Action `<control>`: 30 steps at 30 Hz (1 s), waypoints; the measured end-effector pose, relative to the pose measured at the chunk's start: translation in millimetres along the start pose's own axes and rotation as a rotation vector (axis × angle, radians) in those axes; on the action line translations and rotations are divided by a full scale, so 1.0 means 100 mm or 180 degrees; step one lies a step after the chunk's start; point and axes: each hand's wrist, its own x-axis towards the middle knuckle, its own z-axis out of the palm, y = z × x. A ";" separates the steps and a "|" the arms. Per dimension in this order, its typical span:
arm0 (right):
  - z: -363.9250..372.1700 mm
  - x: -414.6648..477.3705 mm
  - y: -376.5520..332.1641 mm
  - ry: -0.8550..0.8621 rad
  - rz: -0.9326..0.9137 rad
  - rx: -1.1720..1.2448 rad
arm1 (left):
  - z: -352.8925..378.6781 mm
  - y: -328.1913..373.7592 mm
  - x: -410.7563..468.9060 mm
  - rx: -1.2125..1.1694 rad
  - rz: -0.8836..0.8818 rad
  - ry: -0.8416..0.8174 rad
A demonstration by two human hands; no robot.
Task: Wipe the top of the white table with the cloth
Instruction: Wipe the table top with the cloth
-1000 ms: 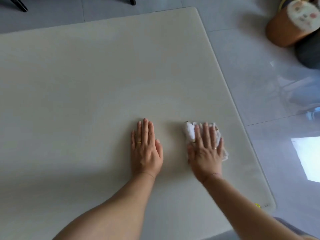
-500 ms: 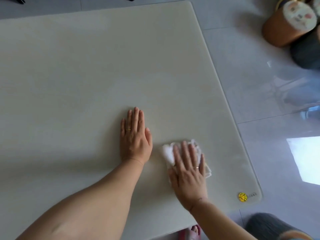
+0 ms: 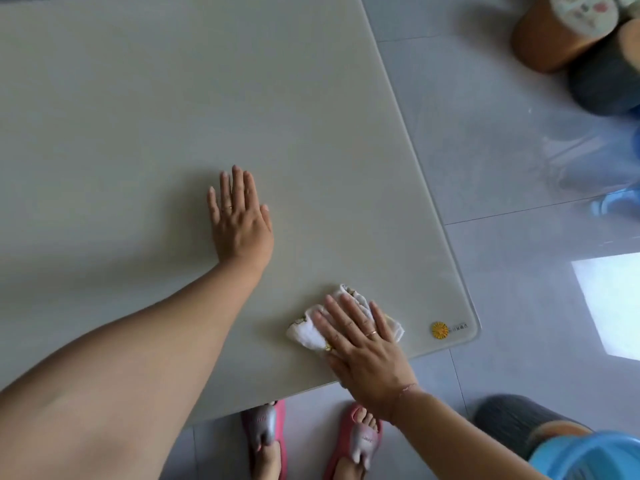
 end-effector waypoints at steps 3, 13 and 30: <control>-0.14 -0.07 0.47 0.0018 0.0440 -0.0104 | -0.04 0.25 -0.27 -0.0141 0.0097 0.0134; -0.17 -0.34 0.56 -0.0022 0.0437 0.0058 | 0.22 0.77 -0.87 -0.0236 -0.0043 -0.0061; -0.39 0.10 1.28 -0.0043 0.1007 0.0218 | 0.19 0.83 -0.86 -0.0214 -0.0136 -0.0020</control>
